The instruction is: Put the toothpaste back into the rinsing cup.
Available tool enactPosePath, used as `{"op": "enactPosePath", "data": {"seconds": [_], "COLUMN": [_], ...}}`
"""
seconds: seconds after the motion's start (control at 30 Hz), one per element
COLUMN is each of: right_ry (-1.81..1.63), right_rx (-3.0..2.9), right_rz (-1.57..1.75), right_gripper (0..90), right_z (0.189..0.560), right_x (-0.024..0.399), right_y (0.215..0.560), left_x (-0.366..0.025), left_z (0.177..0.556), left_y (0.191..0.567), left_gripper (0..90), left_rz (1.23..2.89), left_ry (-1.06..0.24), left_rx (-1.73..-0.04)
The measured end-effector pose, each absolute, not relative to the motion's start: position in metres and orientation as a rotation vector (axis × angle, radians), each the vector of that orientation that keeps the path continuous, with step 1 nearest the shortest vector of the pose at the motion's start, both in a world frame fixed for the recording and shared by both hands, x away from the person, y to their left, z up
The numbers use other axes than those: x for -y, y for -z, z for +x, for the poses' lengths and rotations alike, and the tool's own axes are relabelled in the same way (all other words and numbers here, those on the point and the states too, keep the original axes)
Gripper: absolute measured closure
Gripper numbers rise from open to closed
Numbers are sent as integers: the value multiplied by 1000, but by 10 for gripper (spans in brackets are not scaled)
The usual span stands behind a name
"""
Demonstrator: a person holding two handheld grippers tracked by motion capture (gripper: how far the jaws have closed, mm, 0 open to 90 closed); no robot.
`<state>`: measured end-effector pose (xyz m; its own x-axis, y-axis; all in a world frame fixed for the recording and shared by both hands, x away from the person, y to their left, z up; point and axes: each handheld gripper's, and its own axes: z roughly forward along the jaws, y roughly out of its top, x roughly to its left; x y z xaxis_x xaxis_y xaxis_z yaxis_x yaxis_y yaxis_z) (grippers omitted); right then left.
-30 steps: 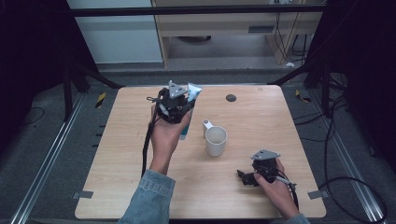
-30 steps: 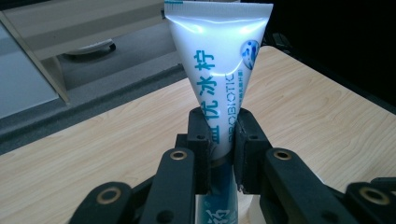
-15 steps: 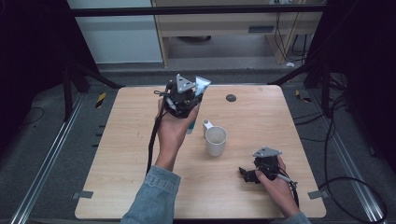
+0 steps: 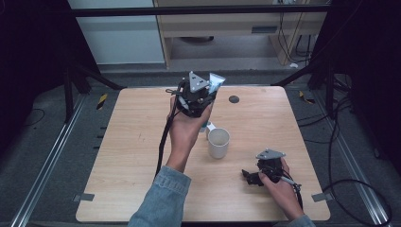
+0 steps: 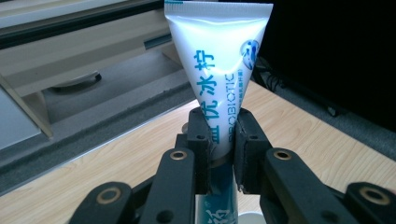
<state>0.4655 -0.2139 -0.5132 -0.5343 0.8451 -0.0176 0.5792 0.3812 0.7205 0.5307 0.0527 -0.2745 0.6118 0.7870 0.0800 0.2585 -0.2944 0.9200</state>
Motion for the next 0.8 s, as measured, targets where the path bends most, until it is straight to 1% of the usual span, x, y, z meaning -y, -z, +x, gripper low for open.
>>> {"op": "enactPosePath", "data": {"seconds": [0.47,0.63,0.67,0.73,0.8], "right_ry": [-951,-950,-949,-950,-950], "right_rx": [-2262,-2262,-2262,-2261,-2262], "right_rz": [1236,1234,1234,1235,1234], "right_gripper": [4,4,5,5,5], "right_z": [466,466,466,466,466], "right_x": [214,214,214,214,214], "right_y": [513,513,513,513,513], "left_x": [-35,-28,-26,-24,-19], "left_z": [529,529,530,530,529], "left_y": [279,283,286,288,292], "left_gripper": [785,785,785,785,785], "left_rz": [1792,1805,1807,1810,1824], "left_ry": [-659,-665,-639,-635,-653], "left_rx": [-808,-797,-792,-785,-779]}}
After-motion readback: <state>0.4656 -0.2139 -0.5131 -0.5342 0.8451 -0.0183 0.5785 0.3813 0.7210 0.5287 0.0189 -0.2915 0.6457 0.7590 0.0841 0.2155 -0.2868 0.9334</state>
